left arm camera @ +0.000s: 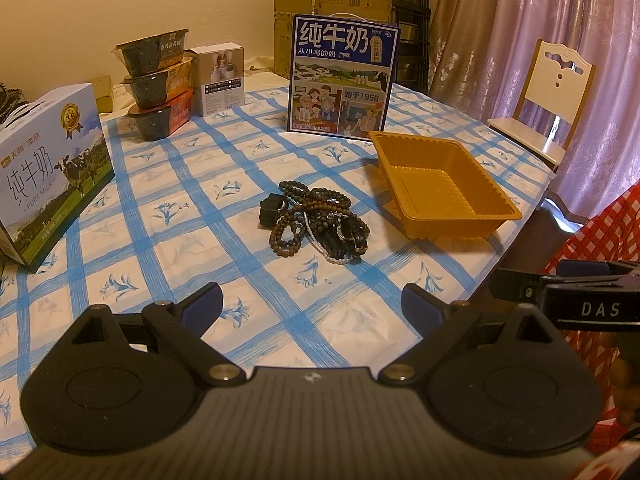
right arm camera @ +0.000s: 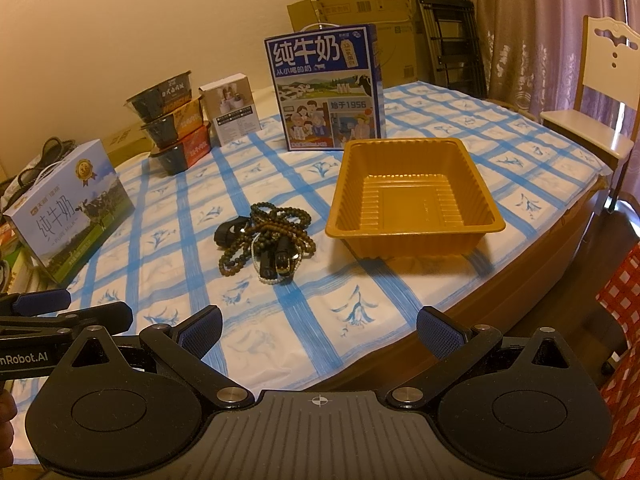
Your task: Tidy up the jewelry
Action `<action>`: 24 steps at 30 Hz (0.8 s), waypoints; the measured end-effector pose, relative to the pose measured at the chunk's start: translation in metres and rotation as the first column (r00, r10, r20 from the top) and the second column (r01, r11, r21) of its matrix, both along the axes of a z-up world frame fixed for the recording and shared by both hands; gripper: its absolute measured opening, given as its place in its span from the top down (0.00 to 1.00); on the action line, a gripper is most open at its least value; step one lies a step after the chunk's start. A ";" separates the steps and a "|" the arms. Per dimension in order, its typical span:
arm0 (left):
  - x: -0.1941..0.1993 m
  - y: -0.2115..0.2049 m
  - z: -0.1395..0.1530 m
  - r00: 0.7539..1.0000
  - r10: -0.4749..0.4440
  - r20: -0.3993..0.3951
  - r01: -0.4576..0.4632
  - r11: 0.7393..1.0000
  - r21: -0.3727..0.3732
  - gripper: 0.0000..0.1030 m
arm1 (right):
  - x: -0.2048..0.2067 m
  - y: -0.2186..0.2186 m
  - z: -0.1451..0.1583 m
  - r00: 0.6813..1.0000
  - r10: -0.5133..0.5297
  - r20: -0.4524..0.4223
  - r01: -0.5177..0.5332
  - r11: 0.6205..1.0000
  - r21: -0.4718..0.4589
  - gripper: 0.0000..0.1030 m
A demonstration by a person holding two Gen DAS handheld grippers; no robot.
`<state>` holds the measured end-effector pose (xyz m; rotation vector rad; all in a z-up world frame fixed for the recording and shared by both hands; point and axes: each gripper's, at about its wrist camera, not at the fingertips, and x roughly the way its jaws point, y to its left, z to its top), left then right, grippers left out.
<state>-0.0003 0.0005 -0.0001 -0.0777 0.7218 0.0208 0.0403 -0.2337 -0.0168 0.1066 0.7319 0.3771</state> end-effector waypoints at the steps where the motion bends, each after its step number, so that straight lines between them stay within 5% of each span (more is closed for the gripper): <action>1: 0.000 0.000 0.000 1.000 0.000 0.000 0.000 1.000 0.000 0.07 | 0.000 0.000 0.000 1.000 0.000 0.000 0.000 1.000 0.000 0.00; 16: 0.004 0.001 0.008 1.000 -0.002 0.006 0.003 1.000 -0.002 0.07 | 0.008 0.003 0.001 1.000 -0.003 0.018 0.002 1.000 0.005 0.00; 24: 0.042 0.003 -0.008 1.000 -0.014 0.004 0.014 1.000 0.012 0.07 | 0.035 -0.013 -0.017 0.989 -0.068 0.134 0.056 0.994 0.094 0.00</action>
